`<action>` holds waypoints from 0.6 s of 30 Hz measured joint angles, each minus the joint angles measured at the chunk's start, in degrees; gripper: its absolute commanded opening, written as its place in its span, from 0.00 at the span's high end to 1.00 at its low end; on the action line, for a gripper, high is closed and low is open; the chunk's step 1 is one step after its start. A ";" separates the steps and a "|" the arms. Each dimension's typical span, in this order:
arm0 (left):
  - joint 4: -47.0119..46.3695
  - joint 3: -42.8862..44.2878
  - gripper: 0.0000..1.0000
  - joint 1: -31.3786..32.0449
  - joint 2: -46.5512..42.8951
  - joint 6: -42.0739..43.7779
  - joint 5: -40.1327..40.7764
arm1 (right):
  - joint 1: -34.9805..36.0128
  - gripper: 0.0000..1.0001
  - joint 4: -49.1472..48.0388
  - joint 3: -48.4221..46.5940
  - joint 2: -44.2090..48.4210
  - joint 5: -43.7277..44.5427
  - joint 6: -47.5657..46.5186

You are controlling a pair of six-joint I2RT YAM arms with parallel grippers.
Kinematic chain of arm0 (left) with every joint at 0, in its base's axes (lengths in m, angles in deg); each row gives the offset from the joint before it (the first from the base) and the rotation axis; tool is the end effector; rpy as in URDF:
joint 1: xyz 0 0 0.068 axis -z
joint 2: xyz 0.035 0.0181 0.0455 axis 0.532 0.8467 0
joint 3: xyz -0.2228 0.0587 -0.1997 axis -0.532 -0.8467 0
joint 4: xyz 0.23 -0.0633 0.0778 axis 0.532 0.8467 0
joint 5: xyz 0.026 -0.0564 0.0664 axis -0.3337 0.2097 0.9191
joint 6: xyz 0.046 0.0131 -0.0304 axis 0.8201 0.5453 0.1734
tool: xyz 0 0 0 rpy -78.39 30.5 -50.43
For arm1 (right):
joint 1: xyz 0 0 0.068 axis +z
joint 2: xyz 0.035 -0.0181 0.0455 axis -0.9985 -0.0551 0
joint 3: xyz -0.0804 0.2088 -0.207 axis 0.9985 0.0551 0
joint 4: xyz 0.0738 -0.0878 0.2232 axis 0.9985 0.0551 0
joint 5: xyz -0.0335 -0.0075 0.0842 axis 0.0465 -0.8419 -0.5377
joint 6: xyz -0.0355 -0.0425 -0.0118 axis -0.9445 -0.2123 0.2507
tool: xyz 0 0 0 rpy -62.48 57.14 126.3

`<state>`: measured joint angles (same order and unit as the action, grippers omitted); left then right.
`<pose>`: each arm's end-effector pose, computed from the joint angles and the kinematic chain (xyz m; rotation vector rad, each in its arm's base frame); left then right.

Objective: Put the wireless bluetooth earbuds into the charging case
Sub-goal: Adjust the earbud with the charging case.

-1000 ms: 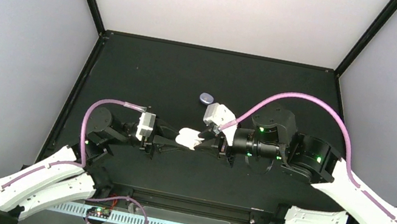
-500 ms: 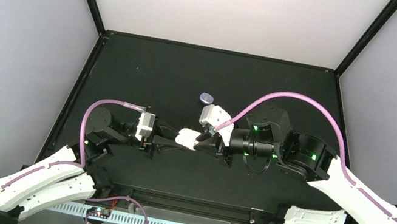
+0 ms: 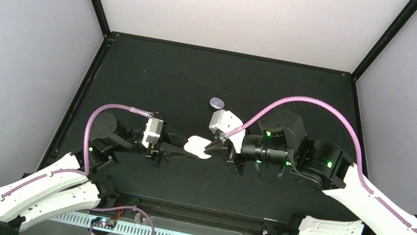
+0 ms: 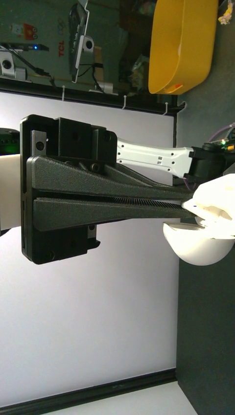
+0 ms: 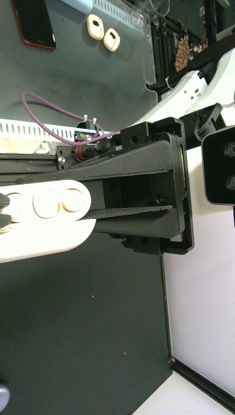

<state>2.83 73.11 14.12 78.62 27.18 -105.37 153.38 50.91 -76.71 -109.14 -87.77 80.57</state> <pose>0.0611 -0.1019 0.3717 1.0450 1.0833 -1.2872 0.0670 0.1807 0.4728 -1.3941 1.6178 0.9196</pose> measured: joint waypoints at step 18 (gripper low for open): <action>-0.31 0.24 0.98 0.00 0.79 0.00 0.59 | -0.04 0.99 -2.32 0.76 3.37 2.21 0.04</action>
<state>2.52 73.35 14.12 79.41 27.18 -104.78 153.34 48.59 -75.95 -105.78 -85.57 80.61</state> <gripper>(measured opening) 0.205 0.012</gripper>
